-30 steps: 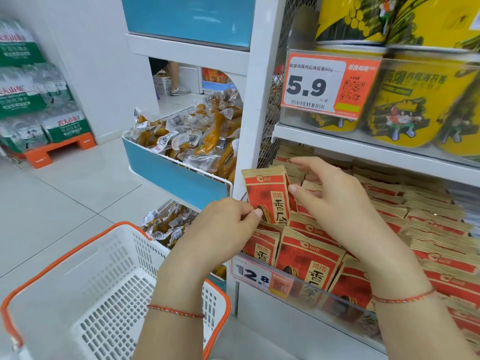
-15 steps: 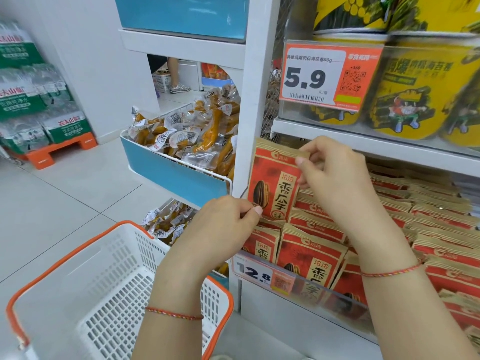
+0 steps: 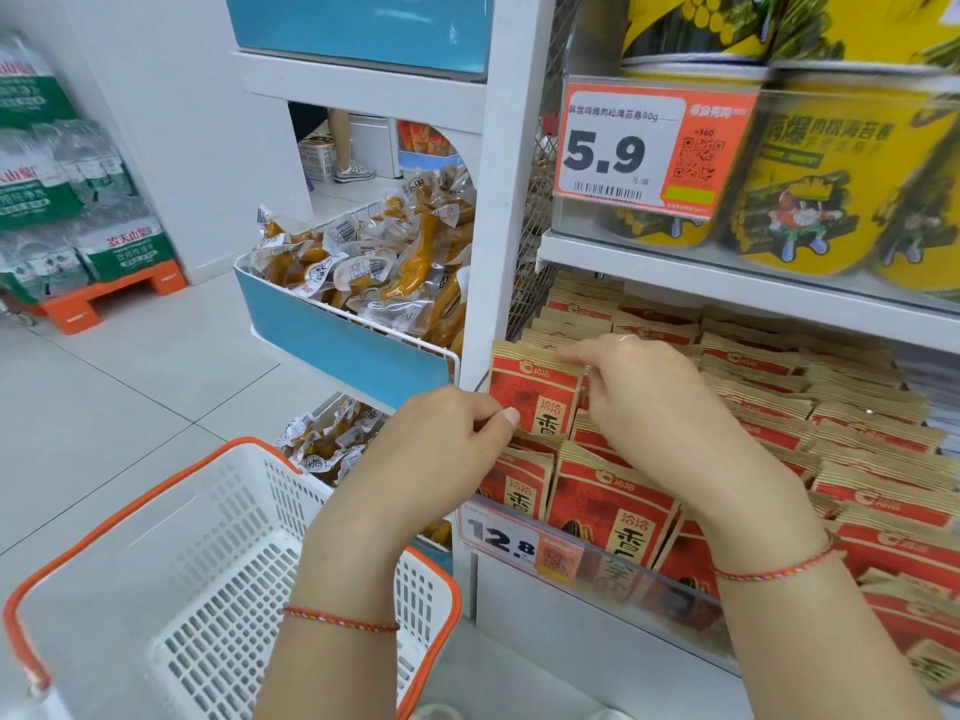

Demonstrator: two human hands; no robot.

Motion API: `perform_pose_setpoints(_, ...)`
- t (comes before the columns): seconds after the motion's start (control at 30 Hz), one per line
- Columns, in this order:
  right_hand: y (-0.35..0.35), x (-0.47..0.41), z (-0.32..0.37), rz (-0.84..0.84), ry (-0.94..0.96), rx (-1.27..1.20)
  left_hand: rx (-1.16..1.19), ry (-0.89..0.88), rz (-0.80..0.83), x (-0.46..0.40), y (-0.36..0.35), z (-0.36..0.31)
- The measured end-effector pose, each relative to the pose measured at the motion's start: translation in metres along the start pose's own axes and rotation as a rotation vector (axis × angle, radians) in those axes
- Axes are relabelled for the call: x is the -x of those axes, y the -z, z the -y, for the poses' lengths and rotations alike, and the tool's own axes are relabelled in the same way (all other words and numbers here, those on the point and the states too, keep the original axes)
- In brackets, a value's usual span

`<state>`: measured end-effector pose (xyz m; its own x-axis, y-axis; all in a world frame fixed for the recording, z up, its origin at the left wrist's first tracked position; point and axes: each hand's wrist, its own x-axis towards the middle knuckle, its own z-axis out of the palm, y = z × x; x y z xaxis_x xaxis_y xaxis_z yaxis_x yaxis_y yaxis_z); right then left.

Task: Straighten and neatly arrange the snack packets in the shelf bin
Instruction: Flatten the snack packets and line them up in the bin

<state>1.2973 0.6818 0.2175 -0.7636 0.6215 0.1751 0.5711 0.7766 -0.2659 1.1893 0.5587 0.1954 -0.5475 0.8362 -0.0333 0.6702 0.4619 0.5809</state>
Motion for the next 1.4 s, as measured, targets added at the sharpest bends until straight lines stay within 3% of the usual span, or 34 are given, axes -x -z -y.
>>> perform_pose_setpoints(0.17,-0.008,0.001,-0.006,0.088,-0.022,0.074,0.071,-0.018,-0.052,0.001,0.002,-0.002)
perform_pose_setpoints(0.43,0.0,0.008,-0.012,0.036,0.057,-0.113,0.106,0.031,-0.118,-0.001,0.0,0.0)
perform_pose_setpoints(0.6,-0.002,0.007,-0.003,0.107,0.038,-0.082,0.082,0.039,-0.085,-0.002,-0.002,0.0)
perform_pose_setpoints(0.8,-0.008,0.006,-0.002,0.021,0.041,0.002,0.075,0.033,-0.046,-0.002,-0.001,0.0)
perform_pose_setpoints(0.97,0.001,0.007,-0.003,-0.204,0.09,-0.031,0.091,0.037,-0.09,0.0,0.001,0.002)
perform_pose_setpoints(1.07,0.009,0.008,-0.009,-0.482,0.118,-0.259,0.168,-0.04,-0.312,-0.002,0.0,0.001)
perform_pose_setpoints(1.2,0.023,0.013,-0.013,-0.872,0.187,-0.518,0.475,-0.069,-0.608,-0.005,0.002,-0.006)
perform_pose_setpoints(1.3,0.036,0.019,-0.016,-1.063,0.218,-0.668,0.631,-0.11,-0.63,-0.002,0.0,-0.013)
perform_pose_setpoints(1.4,0.047,0.024,-0.023,-1.097,0.224,-0.864,0.747,-0.19,-0.571,-0.001,0.003,-0.022)
